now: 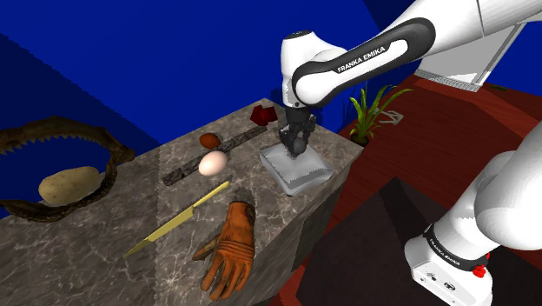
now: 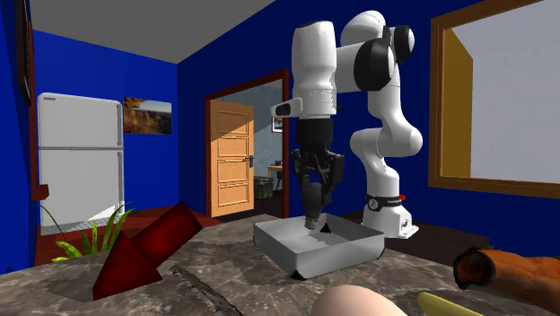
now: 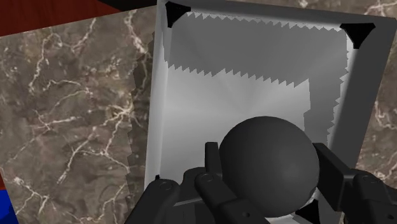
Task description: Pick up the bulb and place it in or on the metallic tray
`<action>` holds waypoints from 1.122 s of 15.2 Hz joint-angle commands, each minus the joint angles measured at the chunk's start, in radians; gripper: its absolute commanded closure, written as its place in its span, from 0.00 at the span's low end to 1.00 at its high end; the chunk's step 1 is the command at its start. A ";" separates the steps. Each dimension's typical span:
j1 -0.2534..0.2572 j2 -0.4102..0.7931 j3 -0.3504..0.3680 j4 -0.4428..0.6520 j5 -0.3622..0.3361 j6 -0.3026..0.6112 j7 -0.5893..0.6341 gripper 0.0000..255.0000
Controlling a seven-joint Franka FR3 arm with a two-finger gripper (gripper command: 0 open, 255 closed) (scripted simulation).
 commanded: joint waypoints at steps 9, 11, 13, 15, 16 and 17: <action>0.001 -0.013 0.001 0.021 0.003 -0.033 -0.002 0.00; 0.002 -0.033 0.002 0.067 0.009 -0.100 -0.006 0.00; 0.002 -0.040 0.002 0.087 0.011 -0.127 -0.007 0.00; 0.002 -0.040 0.002 0.087 0.011 -0.127 -0.007 0.00; 0.002 -0.040 0.002 0.087 0.011 -0.127 -0.007 0.00; 0.002 -0.040 0.002 0.087 0.011 -0.127 -0.007 0.00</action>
